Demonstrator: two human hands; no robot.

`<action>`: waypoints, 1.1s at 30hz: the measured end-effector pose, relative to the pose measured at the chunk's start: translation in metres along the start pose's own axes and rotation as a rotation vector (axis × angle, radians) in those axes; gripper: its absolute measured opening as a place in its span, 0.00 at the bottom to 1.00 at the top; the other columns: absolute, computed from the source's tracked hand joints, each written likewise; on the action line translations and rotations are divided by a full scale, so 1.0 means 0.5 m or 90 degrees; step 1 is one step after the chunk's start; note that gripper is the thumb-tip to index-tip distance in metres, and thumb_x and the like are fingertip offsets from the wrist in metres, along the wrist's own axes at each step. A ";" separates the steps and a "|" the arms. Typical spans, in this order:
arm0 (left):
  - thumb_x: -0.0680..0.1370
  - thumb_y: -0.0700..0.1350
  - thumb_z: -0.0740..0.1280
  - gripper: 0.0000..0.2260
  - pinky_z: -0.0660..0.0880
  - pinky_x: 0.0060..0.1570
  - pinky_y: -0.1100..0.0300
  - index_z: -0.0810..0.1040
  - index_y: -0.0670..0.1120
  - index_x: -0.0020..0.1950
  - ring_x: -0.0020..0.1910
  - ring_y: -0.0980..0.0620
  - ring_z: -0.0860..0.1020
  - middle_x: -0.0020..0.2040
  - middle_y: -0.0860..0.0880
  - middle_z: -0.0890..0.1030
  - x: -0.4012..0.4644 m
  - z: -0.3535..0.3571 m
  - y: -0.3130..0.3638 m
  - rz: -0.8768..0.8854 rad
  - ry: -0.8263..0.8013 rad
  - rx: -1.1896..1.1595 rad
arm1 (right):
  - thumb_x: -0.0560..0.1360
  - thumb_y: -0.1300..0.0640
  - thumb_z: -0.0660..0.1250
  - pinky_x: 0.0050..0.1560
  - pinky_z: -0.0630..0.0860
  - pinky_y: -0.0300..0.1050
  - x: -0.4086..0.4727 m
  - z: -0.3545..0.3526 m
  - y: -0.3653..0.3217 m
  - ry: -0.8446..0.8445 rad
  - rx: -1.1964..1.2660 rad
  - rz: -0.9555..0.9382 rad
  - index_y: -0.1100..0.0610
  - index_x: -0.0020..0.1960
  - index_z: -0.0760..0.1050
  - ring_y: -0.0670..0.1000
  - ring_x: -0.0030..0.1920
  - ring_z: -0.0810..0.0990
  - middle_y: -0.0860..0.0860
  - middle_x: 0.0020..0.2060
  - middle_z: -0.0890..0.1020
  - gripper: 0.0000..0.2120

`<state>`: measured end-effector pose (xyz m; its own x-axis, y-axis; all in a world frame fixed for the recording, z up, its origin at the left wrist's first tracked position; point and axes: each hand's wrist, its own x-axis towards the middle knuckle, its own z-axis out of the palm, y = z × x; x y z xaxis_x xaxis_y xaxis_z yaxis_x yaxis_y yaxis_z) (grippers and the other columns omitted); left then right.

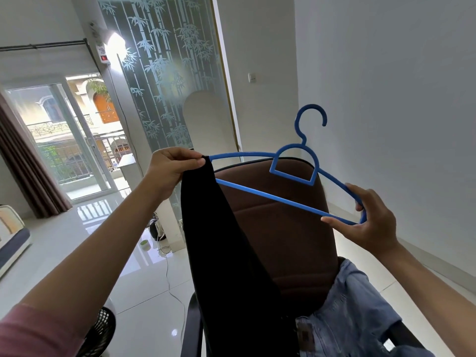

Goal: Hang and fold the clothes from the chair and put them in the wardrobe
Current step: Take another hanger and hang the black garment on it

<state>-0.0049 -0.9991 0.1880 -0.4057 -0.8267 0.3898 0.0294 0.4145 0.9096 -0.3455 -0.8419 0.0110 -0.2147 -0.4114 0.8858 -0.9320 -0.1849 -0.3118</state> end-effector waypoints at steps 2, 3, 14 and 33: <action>0.70 0.31 0.70 0.10 0.79 0.36 0.65 0.84 0.45 0.35 0.35 0.53 0.83 0.33 0.50 0.83 -0.002 0.006 -0.003 -0.011 0.034 -0.033 | 0.63 0.31 0.69 0.32 0.65 0.30 0.007 -0.003 0.004 -0.002 -0.007 -0.017 0.60 0.61 0.71 0.48 0.29 0.65 0.53 0.35 0.73 0.40; 0.70 0.31 0.70 0.09 0.79 0.36 0.65 0.84 0.44 0.36 0.35 0.53 0.82 0.33 0.50 0.83 -0.003 0.008 -0.003 -0.009 0.047 -0.039 | 0.62 0.31 0.70 0.32 0.64 0.29 0.009 -0.004 0.005 -0.004 -0.012 -0.026 0.60 0.61 0.71 0.48 0.29 0.65 0.53 0.35 0.73 0.40; 0.67 0.33 0.75 0.05 0.76 0.39 0.68 0.83 0.41 0.39 0.35 0.56 0.82 0.35 0.51 0.85 -0.004 0.041 0.032 0.073 -0.038 0.202 | 0.62 0.32 0.72 0.33 0.63 0.27 0.012 0.012 -0.033 0.006 0.004 -0.073 0.56 0.63 0.70 0.46 0.30 0.64 0.52 0.35 0.72 0.39; 0.68 0.33 0.74 0.04 0.80 0.52 0.53 0.83 0.39 0.41 0.44 0.44 0.84 0.43 0.40 0.85 -0.013 0.121 0.058 0.070 -0.067 0.123 | 0.64 0.32 0.70 0.29 0.67 0.30 0.022 0.062 -0.141 0.064 0.023 -0.140 0.55 0.63 0.70 0.43 0.31 0.66 0.52 0.35 0.76 0.37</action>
<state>-0.0565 -0.9586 0.2033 -0.5035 -0.7320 0.4590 -0.0923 0.5738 0.8138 -0.2733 -0.8610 0.0322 -0.0377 -0.2671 0.9629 -0.9489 -0.2926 -0.1184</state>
